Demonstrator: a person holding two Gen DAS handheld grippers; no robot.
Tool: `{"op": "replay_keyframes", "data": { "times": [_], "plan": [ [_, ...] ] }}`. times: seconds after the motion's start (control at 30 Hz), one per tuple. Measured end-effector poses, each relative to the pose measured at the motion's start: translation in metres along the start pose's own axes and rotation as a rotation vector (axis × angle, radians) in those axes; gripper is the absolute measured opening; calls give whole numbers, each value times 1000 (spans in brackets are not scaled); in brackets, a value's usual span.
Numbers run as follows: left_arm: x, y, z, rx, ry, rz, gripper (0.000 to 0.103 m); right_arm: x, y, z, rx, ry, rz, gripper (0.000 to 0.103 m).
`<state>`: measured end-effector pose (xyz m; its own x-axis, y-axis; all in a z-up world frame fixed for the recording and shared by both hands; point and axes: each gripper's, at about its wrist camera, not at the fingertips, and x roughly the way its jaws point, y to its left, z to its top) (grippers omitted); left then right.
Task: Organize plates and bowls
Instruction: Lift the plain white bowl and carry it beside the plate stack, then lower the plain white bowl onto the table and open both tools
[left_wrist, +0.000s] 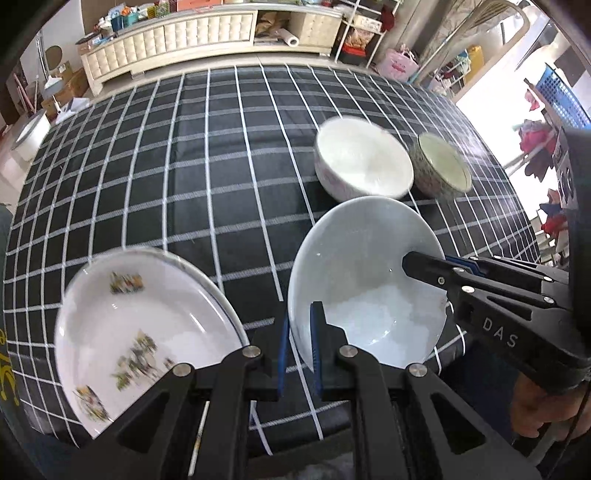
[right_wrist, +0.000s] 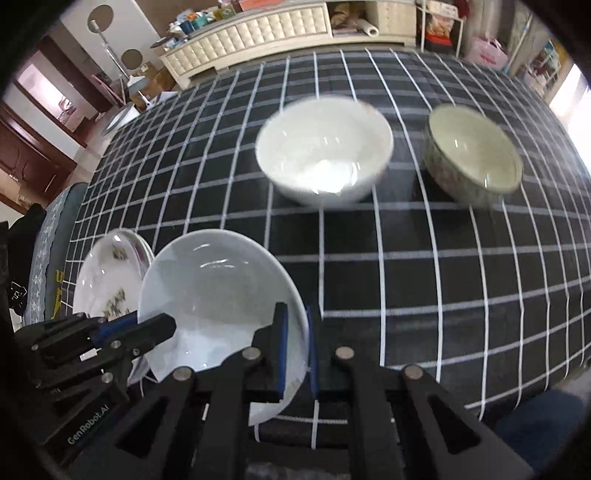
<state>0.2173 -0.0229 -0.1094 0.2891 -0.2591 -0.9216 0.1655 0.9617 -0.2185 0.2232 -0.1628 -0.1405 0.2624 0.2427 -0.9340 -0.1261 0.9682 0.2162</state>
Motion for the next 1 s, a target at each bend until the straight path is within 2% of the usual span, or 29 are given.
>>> {"op": "replay_keyframes", "data": {
  "times": [0.23,0.5,0.83,0.93,1.0],
  "plan": [
    [21,-5,-14,-4,64,2,9,13,-6,-9,32,38,5,13],
    [31,-7,-16,7,75,17,9,19,-12,-9,39,52,7,13],
    [38,-6,-14,6,75,22,9,17,-9,-7,12,35,-31,15],
    [37,-6,-14,7,70,21,9,13,-9,-7,7,10,-49,21],
    [33,-6,-13,4,51,30,9,8,-8,-9,-2,-15,-77,32]
  ]
}}
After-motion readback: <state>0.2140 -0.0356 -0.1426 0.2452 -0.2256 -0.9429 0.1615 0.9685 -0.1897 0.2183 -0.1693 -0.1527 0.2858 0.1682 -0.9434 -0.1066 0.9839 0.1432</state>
